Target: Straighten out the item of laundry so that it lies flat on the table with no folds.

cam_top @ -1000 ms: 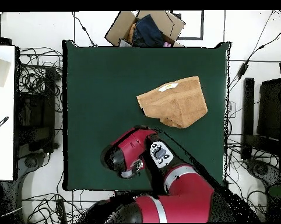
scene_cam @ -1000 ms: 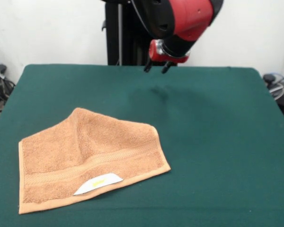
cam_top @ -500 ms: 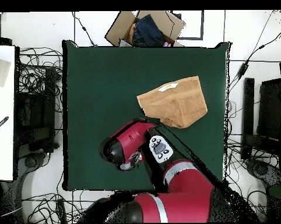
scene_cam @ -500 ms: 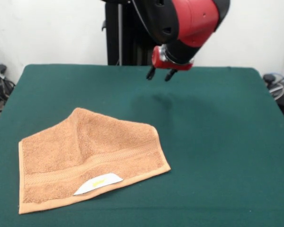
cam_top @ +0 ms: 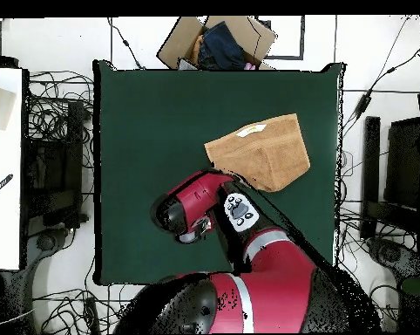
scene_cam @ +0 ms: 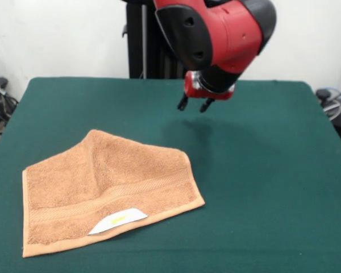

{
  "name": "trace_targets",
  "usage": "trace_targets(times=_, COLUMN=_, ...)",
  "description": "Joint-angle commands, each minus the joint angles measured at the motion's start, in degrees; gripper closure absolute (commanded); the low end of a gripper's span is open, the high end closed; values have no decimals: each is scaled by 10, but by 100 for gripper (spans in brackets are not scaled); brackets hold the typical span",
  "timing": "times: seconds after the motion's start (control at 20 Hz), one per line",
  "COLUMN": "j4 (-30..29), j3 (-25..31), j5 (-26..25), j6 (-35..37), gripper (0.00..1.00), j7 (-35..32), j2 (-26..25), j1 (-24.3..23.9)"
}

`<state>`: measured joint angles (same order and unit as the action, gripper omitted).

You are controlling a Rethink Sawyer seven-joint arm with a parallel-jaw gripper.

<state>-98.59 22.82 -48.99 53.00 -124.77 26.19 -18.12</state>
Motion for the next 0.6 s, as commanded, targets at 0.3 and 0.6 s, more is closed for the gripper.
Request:
trace_targets(times=0.3, j4=82, j3=44, j5=-25, j6=6, gripper=0, j7=157, j2=-45, j1=13)
trace_targets(times=0.6, j4=111, j3=51, j5=-3, j6=44, gripper=0, j7=178, j2=-53, j1=12)
